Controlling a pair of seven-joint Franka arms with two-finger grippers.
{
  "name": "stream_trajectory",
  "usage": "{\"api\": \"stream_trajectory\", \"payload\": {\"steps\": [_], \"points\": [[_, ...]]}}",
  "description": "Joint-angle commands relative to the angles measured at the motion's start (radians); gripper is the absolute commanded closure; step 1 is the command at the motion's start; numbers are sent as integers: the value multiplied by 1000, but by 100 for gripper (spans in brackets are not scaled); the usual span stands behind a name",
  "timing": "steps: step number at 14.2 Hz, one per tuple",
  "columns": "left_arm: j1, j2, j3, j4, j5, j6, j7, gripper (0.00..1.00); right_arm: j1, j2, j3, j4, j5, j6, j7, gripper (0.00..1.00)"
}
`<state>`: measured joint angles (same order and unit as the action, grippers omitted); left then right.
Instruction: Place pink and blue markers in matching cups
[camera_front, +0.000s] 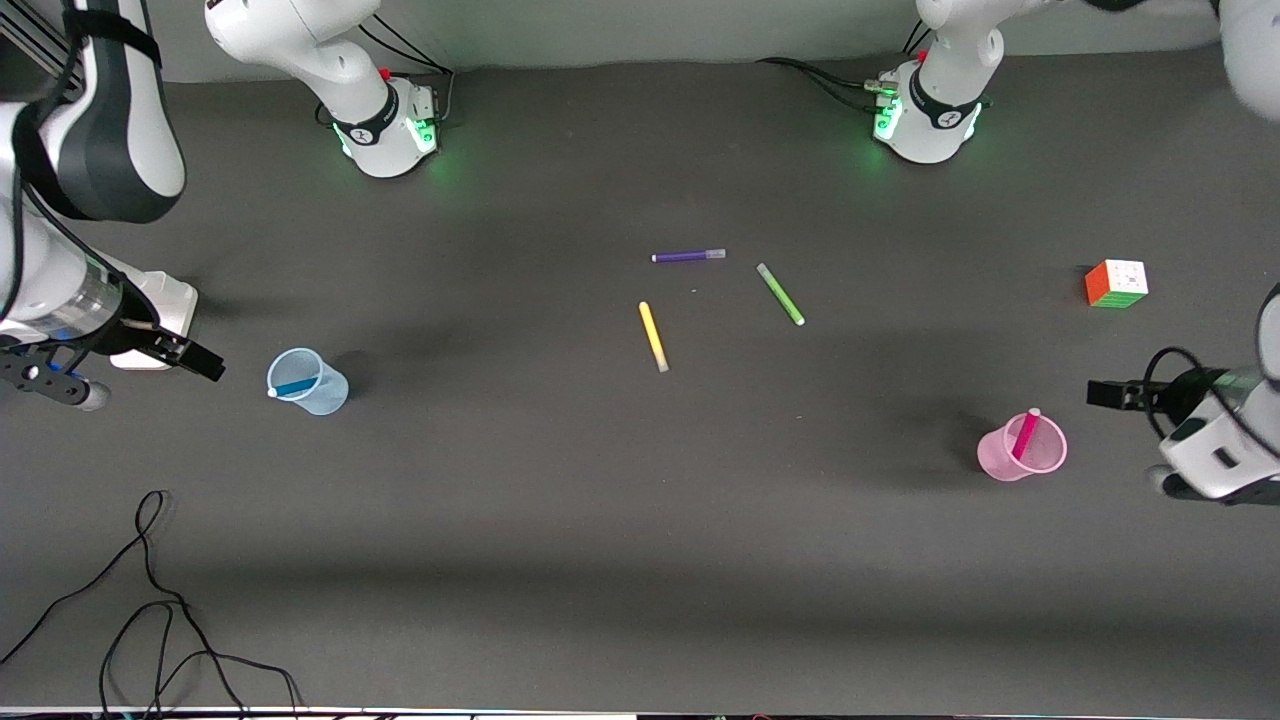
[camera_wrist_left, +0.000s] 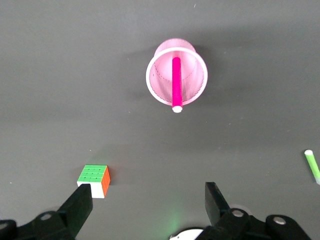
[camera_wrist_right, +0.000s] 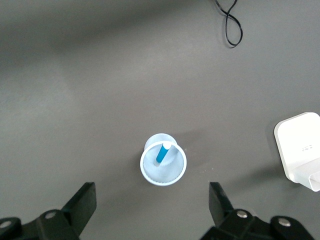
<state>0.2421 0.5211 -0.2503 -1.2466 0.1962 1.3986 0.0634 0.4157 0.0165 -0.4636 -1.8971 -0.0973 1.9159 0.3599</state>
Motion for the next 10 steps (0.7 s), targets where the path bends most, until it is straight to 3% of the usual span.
{"api": "stream_trajectory", "payload": {"steps": [1,4,7,10], "points": [[8,-231,2,-264,-49,135,4,0,-133,-20,135,84,66,-108,-47,0],[6,-354,3,-371,-81,209,4,0,-288,-53,268,165,137,-217,-186,0],[2,-467,3,-467,-125,272,-11,0,-290,-124,278,173,140,-291,-196,0],[-24,-524,19,-473,-167,264,-16,0,-290,-147,284,174,142,-325,-196,0]]}}
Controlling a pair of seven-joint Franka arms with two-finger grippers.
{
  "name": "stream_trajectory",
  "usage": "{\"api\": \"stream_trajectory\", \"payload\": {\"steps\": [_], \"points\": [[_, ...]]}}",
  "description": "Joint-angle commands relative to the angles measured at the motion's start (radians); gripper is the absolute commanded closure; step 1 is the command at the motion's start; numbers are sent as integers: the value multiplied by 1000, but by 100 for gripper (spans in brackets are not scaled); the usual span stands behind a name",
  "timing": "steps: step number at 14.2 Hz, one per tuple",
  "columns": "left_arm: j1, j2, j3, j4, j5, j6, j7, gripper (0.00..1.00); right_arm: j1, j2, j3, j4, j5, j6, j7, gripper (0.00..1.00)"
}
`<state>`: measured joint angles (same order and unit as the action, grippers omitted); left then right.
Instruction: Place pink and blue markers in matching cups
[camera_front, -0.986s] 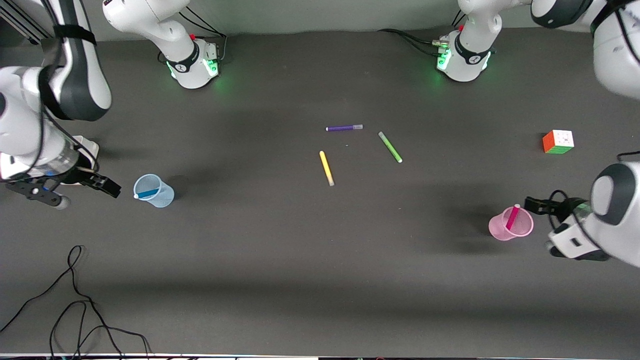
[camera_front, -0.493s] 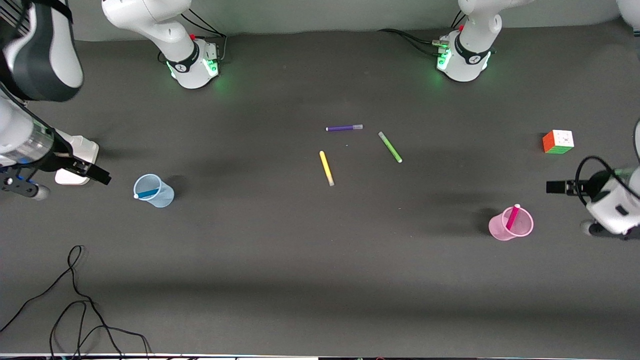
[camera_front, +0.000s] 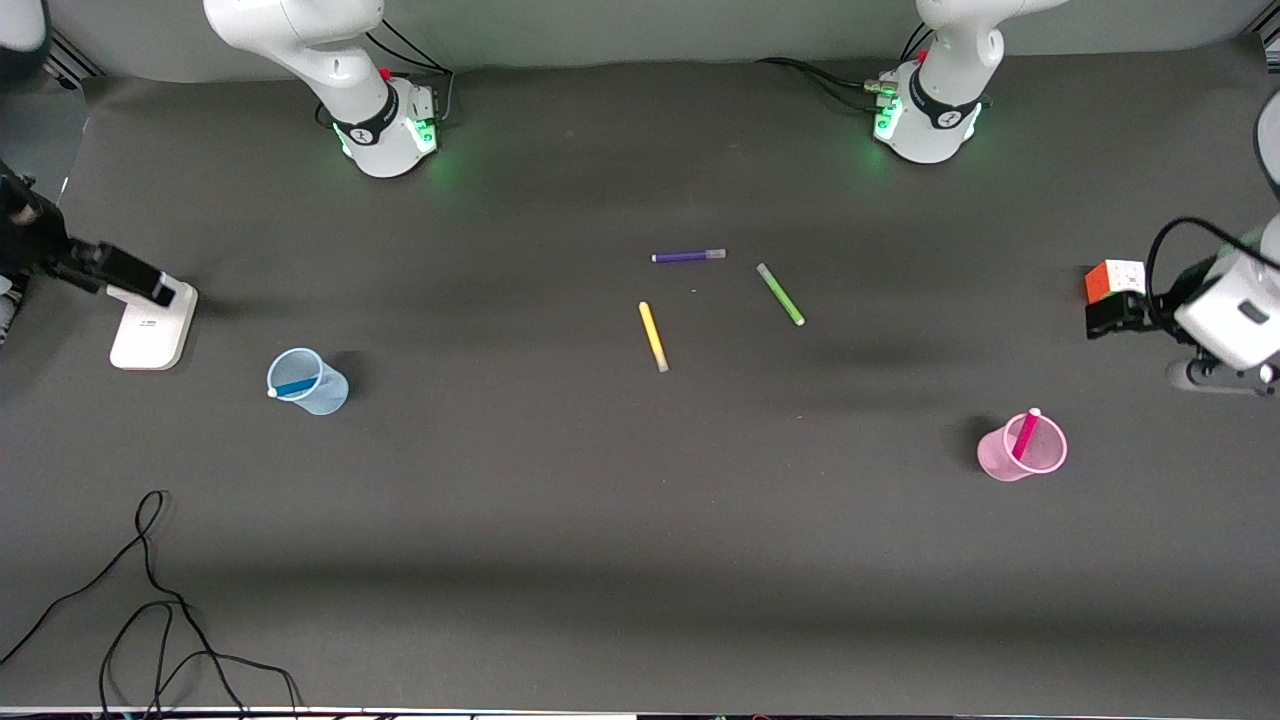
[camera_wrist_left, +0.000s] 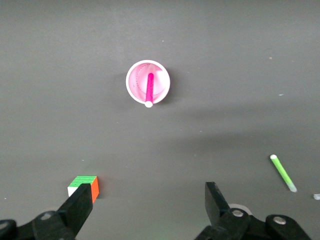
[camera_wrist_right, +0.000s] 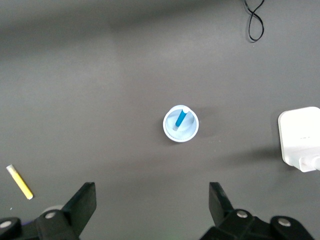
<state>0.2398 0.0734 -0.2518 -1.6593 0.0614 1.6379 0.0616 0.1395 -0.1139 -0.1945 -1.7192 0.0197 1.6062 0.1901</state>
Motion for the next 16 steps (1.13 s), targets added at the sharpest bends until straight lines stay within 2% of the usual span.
{"api": "stream_trajectory", "payload": {"steps": [1,2,3,5,16], "points": [[-72,-96,73,-57,-52,19,-17,0,-15,-18,17,-2,31,-15,-26,0],[-150,-110,145,-54,-60,7,-17,0,-18,-16,30,-2,32,-15,-29,0],[-190,-118,181,-40,-60,-18,-17,0,-30,-13,58,-2,31,-15,-31,0],[-203,-118,180,-2,-63,-58,-28,0,-57,-3,105,-3,22,-17,-31,0],[-194,-112,164,-3,-60,-93,-23,0,-51,-4,109,9,2,-55,-73,0]]}}
